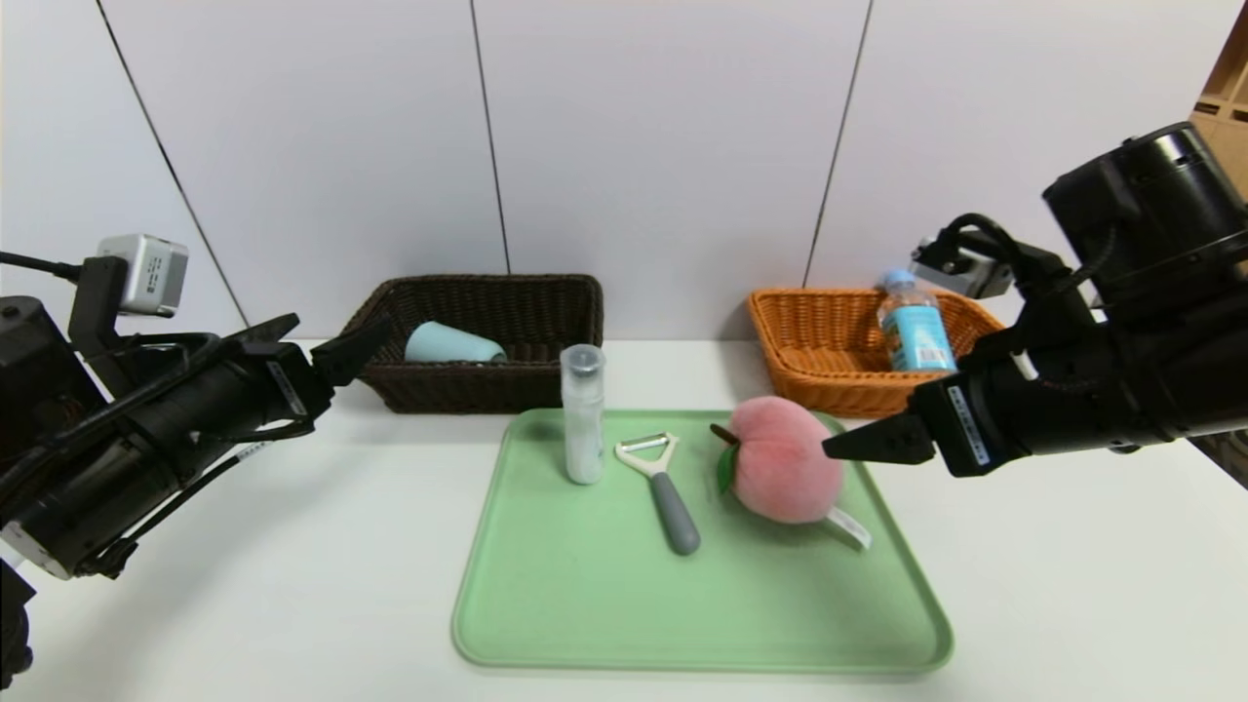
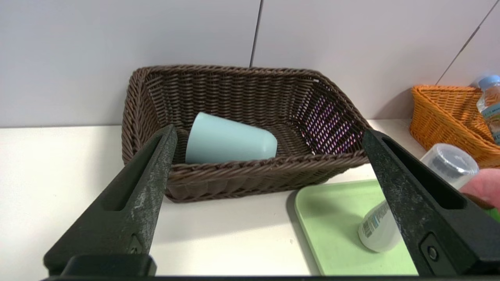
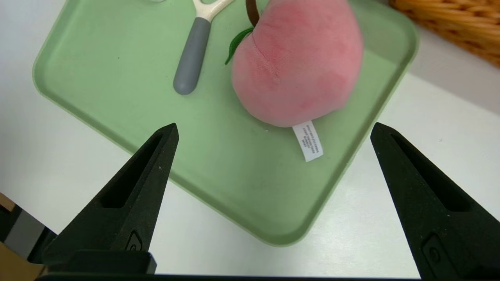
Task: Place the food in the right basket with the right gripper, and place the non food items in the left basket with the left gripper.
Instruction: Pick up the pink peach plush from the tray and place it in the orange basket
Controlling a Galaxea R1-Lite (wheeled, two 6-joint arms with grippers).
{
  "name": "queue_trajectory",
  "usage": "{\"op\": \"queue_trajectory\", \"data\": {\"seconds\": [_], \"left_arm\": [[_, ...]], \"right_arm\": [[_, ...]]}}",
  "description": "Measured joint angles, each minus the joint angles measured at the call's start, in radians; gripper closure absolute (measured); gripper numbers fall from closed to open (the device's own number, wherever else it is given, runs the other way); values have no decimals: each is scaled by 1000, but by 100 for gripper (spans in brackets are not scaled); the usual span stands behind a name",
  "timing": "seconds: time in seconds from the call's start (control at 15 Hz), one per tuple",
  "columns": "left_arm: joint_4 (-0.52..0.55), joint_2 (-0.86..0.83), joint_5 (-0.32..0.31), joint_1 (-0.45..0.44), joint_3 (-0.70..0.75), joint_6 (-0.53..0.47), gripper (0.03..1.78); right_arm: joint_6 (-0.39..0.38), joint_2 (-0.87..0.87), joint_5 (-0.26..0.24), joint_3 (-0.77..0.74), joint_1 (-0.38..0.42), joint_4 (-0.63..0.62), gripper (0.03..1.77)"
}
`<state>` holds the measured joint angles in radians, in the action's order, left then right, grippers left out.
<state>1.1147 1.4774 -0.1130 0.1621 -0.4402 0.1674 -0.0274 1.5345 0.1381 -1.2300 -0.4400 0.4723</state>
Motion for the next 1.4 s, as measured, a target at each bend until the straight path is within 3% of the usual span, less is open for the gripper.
{"op": "queue_trajectory", "data": {"seconds": [0.4, 0.6, 1.13, 1.4], "left_arm": [[1, -30, 1, 4, 37, 0, 12], [0, -46, 1, 4, 57, 0, 12], [0, -82, 1, 4, 91, 3, 12], [0, -101, 2, 4, 96, 4, 12]], "right_arm": [[-156, 164, -114, -76, -67, -1, 11], [-243, 210, -139, -106, -81, -4, 11], [-249, 296, -196, -71, -85, -23, 10], [-247, 331, -215, -10, -82, -148, 10]]}}
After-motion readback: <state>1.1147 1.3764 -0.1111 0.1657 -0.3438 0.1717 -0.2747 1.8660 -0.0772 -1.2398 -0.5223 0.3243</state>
